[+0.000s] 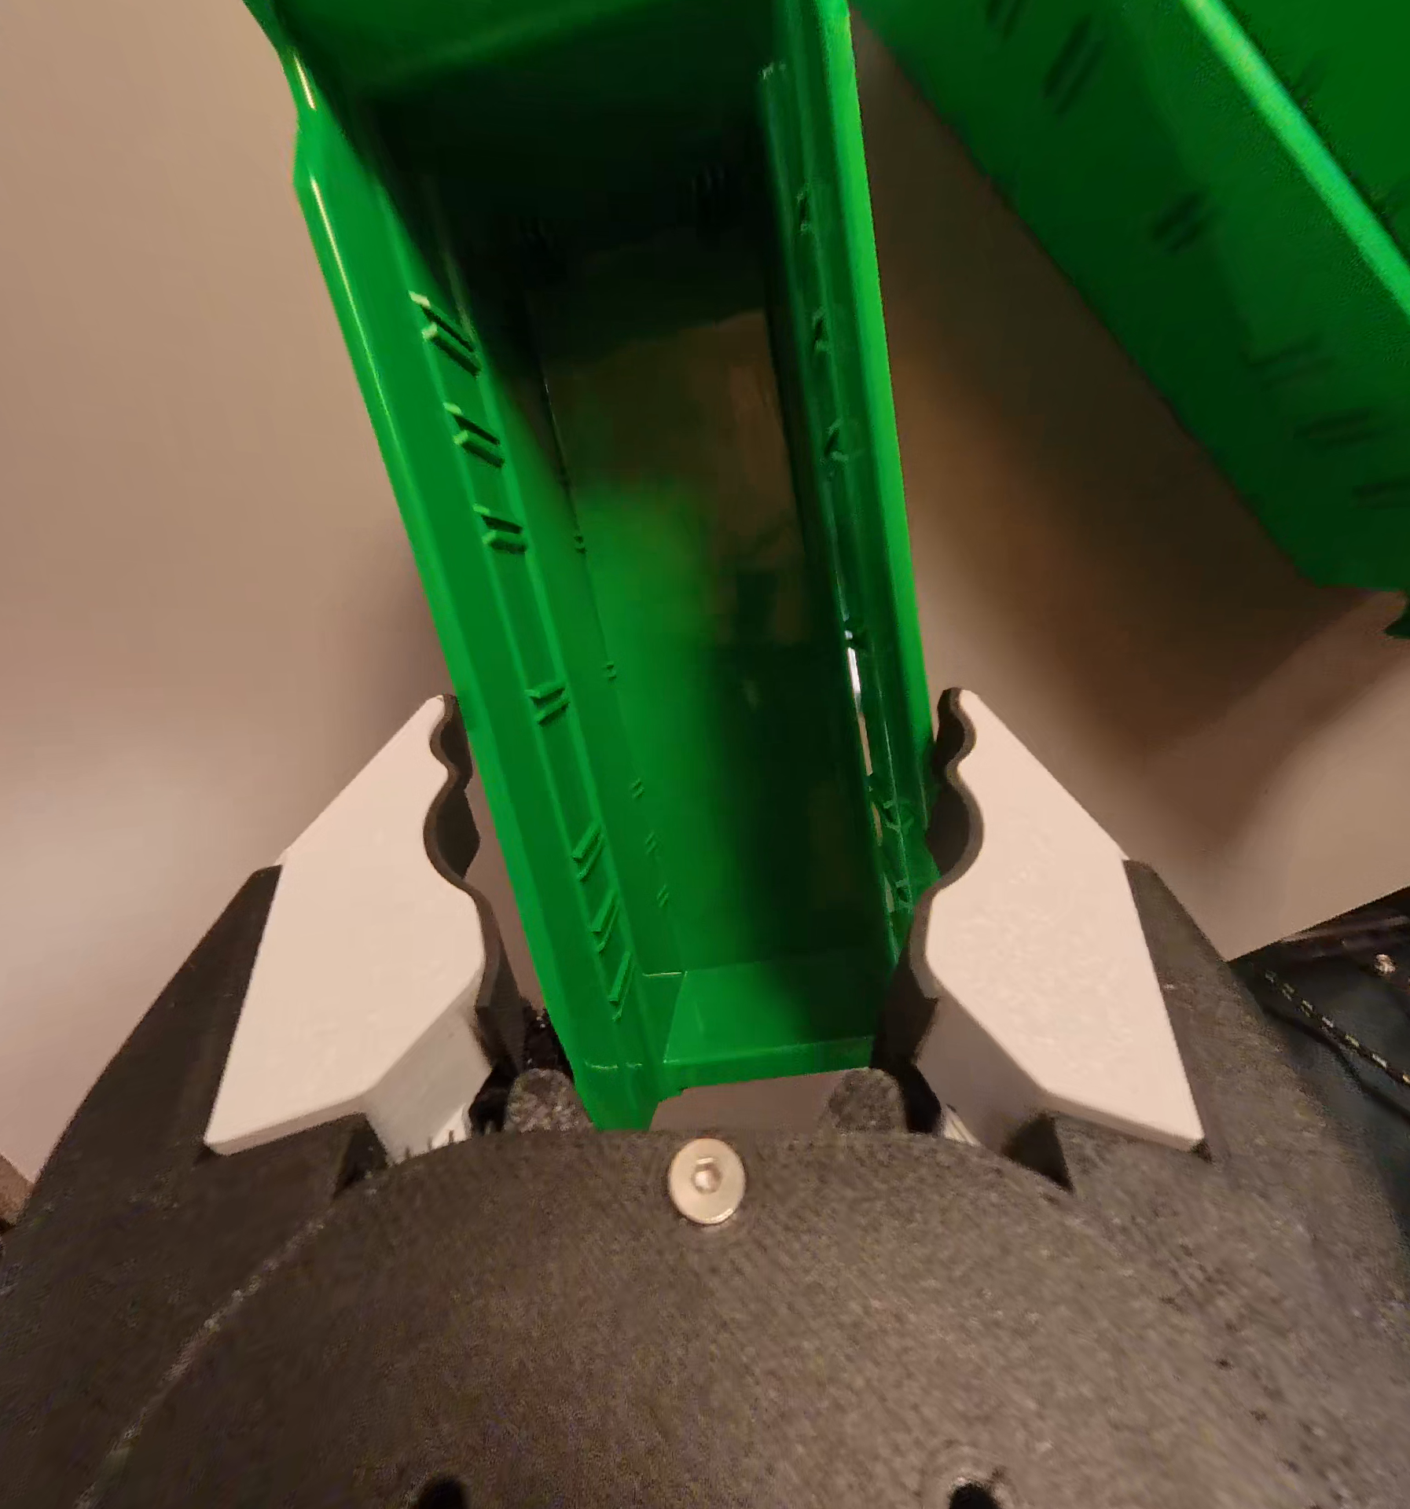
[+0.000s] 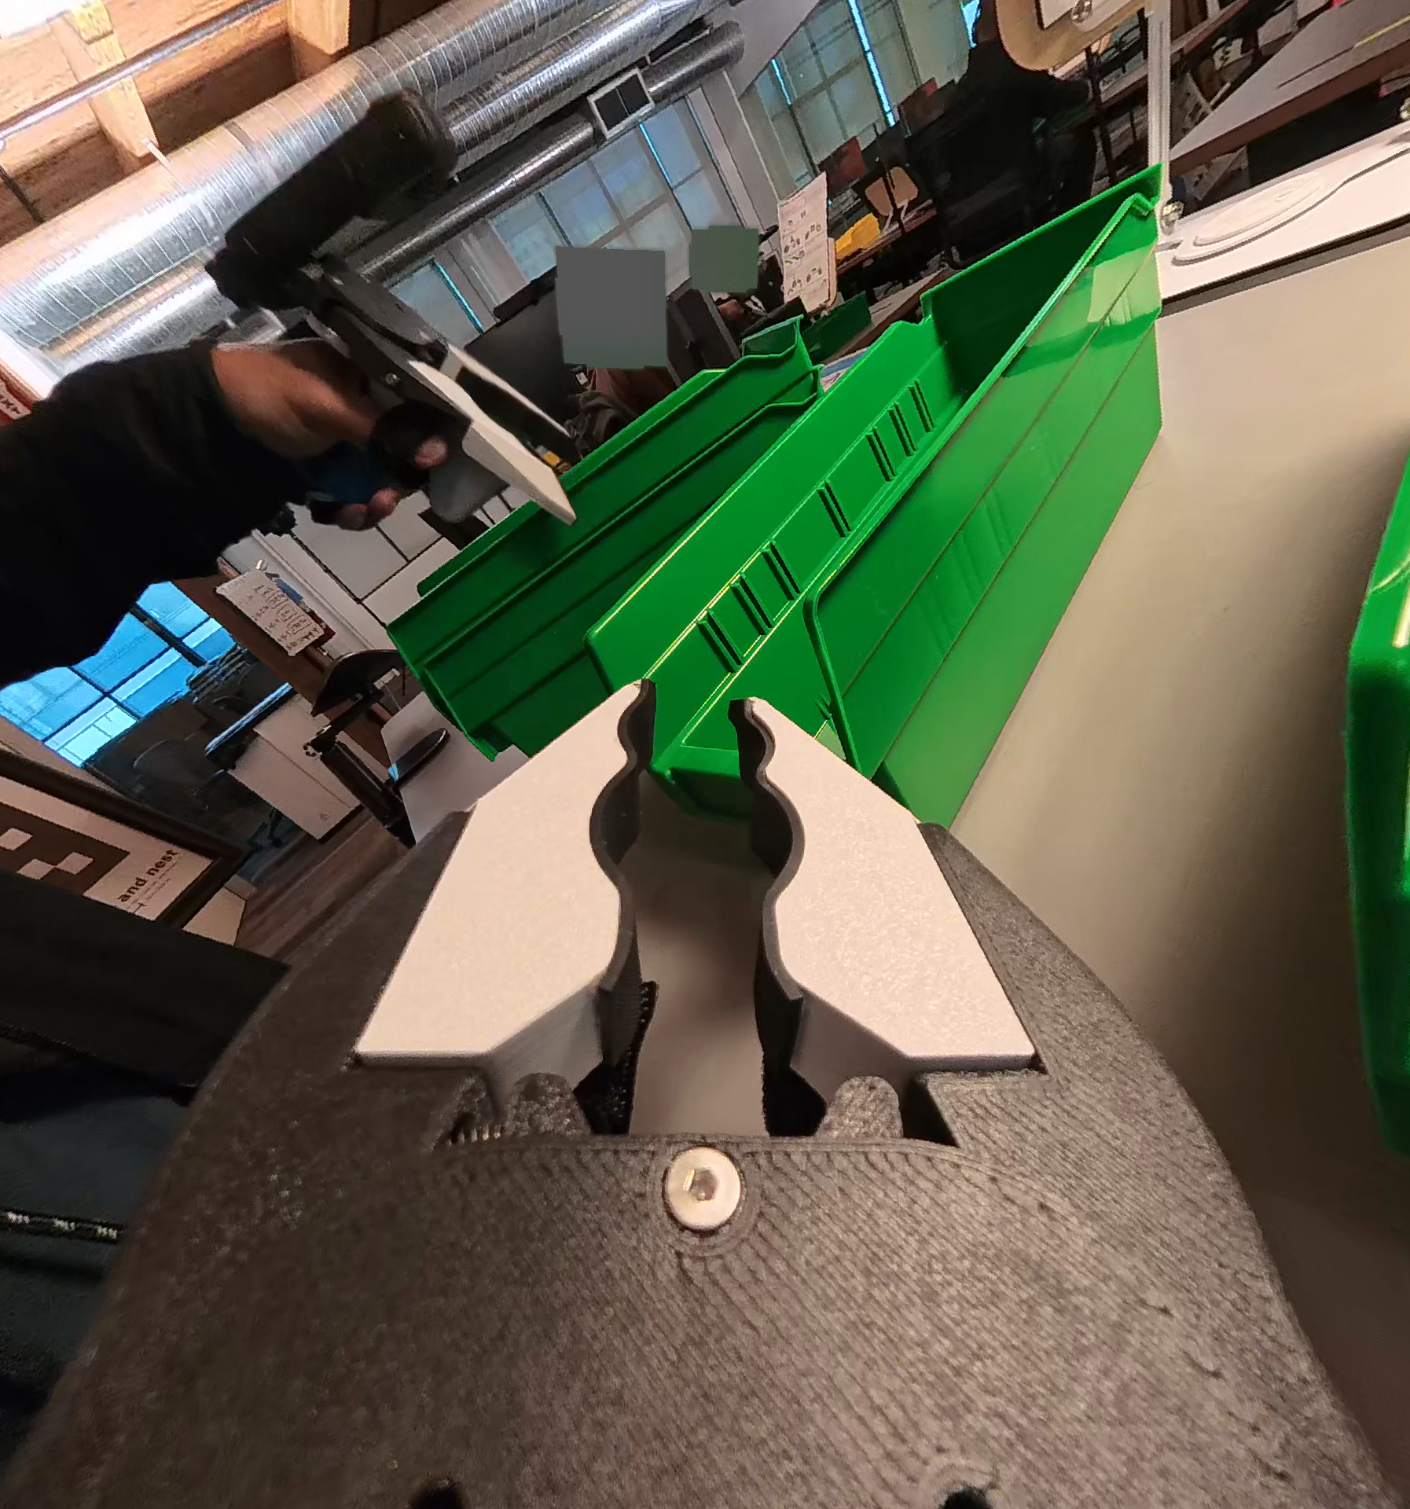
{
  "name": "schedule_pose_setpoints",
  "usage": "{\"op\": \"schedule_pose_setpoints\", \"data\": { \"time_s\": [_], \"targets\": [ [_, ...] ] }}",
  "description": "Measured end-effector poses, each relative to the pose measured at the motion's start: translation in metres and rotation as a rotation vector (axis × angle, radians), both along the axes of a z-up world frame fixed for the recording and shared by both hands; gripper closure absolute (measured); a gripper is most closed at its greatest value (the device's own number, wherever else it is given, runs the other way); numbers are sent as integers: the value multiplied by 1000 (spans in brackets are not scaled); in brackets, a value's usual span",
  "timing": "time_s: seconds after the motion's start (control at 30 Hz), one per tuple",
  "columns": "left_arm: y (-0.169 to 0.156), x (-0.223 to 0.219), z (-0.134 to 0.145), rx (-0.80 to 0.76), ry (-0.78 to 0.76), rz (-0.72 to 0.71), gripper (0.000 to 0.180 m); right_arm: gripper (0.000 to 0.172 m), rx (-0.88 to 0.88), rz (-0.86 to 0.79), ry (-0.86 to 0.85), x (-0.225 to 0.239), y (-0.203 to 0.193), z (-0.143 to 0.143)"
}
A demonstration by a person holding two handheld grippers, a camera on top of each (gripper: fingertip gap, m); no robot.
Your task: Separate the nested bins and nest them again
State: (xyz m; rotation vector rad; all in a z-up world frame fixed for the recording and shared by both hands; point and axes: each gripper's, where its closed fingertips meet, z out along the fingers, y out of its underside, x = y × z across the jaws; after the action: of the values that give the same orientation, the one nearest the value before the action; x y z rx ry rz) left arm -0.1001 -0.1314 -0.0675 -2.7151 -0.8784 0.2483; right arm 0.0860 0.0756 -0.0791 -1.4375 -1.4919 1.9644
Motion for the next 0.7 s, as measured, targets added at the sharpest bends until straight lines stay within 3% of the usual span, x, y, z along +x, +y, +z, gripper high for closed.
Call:
{"op": "schedule_pose_setpoints", "data": {
  "time_s": [0.37, 0.57, 0.7],
  "targets": [
    [1, -2, -6, 22, -16, 18, 64, 150, -2, 4, 0, 0, 0, 0],
    [0, -6, -2, 20, 13, -14, 90, 151, -5, 3, 2, 0, 0, 1],
    [-1, -9, 0, 22, 26, -9, 98, 151, -6, 2, 4, 1, 1, 1]
  ]
}}
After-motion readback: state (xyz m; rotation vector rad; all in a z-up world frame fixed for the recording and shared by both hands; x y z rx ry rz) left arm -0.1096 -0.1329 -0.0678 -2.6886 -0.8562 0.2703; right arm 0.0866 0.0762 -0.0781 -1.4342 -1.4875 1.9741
